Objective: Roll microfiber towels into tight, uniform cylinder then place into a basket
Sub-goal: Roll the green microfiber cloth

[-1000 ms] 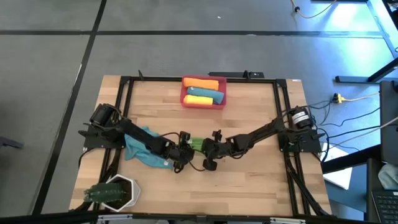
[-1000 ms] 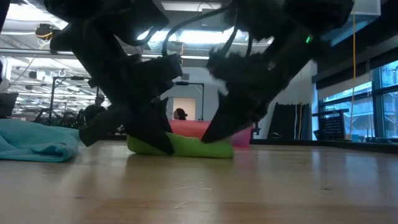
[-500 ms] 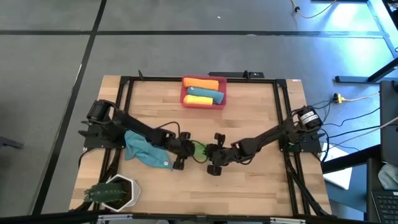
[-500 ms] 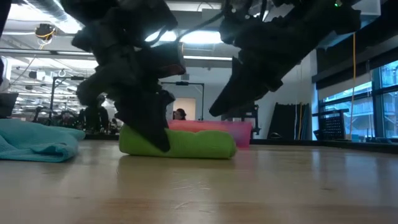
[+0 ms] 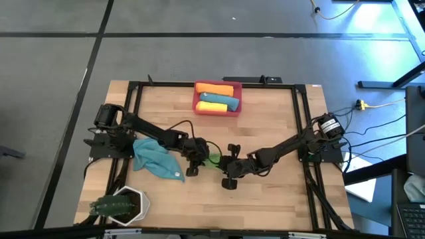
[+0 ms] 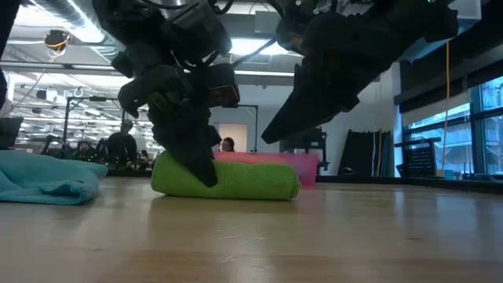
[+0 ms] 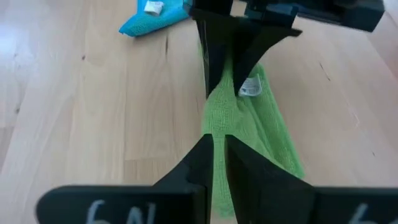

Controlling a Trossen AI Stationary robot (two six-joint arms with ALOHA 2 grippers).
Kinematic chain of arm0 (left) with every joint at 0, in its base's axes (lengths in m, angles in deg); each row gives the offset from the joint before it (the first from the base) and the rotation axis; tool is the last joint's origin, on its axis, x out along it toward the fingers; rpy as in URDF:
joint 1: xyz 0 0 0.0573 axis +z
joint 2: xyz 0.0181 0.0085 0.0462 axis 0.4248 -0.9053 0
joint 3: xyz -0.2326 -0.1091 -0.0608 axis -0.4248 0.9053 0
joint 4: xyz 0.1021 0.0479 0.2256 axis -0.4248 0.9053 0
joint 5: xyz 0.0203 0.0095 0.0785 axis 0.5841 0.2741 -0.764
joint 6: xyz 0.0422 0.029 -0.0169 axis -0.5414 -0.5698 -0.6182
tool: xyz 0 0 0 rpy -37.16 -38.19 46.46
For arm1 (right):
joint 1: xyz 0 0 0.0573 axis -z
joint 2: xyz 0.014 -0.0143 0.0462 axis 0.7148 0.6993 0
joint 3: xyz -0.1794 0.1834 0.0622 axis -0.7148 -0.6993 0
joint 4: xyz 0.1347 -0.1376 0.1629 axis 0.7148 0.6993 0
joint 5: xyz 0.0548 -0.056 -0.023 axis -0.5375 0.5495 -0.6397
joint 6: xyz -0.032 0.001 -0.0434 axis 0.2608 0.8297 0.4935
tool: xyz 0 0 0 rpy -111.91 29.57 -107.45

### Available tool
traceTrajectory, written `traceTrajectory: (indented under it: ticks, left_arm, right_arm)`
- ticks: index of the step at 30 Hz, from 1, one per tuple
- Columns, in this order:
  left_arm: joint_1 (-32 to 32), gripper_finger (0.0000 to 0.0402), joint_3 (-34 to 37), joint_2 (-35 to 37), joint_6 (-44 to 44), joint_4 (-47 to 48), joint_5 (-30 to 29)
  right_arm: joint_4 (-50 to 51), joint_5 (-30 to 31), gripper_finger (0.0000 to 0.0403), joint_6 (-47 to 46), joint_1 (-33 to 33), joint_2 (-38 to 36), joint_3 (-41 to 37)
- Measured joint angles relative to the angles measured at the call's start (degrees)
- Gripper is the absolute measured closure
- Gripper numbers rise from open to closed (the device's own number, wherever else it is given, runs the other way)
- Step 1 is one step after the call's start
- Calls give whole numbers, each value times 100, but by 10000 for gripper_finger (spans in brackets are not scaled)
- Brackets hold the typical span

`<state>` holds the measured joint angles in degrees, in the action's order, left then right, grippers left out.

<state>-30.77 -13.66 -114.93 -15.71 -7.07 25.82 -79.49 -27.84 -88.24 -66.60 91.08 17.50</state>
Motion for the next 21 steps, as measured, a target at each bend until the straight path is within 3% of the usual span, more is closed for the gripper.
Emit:
traceTrajectory:
  ticks: [11,21]
  left_arm:
    - [356,390,1130,11,1124,-2133,1021]
    - [551,390,1339,21,1605,-2322,1276]
  right_arm:
    - [-529,-343,360,310,-31,129,17]
    - [-1087,-345,360,416,225,629,17]
